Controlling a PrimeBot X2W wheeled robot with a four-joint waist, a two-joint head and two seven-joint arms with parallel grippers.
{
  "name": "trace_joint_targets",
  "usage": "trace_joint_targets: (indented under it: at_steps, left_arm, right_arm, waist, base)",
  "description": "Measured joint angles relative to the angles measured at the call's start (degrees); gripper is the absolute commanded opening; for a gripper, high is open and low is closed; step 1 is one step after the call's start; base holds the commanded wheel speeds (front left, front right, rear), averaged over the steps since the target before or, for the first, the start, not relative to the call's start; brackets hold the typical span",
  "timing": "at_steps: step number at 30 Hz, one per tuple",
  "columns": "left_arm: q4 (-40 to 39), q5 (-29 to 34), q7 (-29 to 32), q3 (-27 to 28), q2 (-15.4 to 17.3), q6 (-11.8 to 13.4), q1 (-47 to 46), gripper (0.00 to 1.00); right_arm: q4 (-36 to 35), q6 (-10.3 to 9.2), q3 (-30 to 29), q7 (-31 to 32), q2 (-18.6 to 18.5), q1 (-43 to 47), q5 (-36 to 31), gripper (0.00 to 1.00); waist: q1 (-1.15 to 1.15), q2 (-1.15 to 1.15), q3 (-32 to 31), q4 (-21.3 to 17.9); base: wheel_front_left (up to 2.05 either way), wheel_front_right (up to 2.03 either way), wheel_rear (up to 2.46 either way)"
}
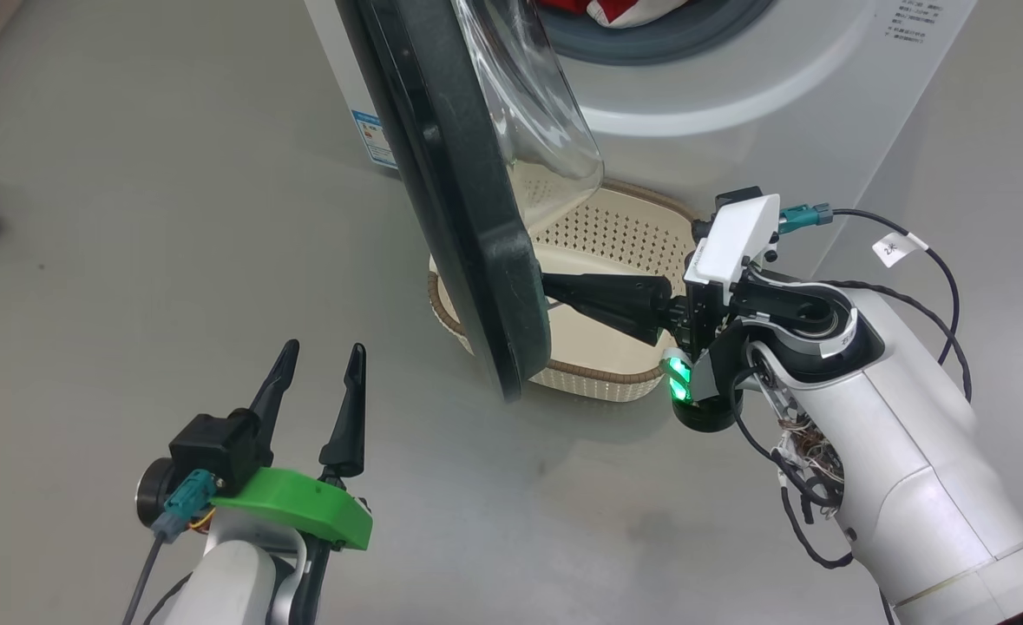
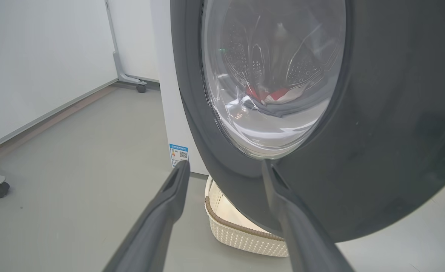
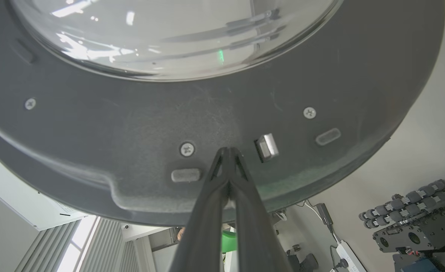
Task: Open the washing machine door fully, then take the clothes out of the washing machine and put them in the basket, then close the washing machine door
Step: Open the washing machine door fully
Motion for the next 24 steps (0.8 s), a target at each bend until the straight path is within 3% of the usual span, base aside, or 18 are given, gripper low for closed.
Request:
trace_joint_targets:
  at_steps: [10, 19, 24]
  left_arm:
    - [0.0, 0.01, 0.0, -0.45, 0.01, 0.0, 0.14, 1.0]
    - [0.03, 0.14, 0.0, 1.25, 0.05, 0.44, 0.6, 1.0]
    - [0.07, 1.32, 0.0, 1.89, 0.09, 0.43, 1.14, 1.0]
  right_arm:
    - [-2.3, -0.4, 2.83, -1.41, 0.01, 0.4, 4.08, 0.0]
    - [-2.41, -0.31, 4.07, -3.18, 0.34, 1.55, 2.21, 0.0]
    - [-3.31, 2.61, 5.59, -5.77, -1.2, 2.81, -3.54, 0.0]
  waist:
    - [0.0, 0.0, -0.25, 0.47]
    - [0.0, 0.0, -1.37, -0.26]
    - [0.0, 0.0, -2.64, -1.62]
  base:
    - [0.0, 0.0, 0.0]
    - [0.0, 0.0, 0.0]
    - [0.0, 0.0, 0.0]
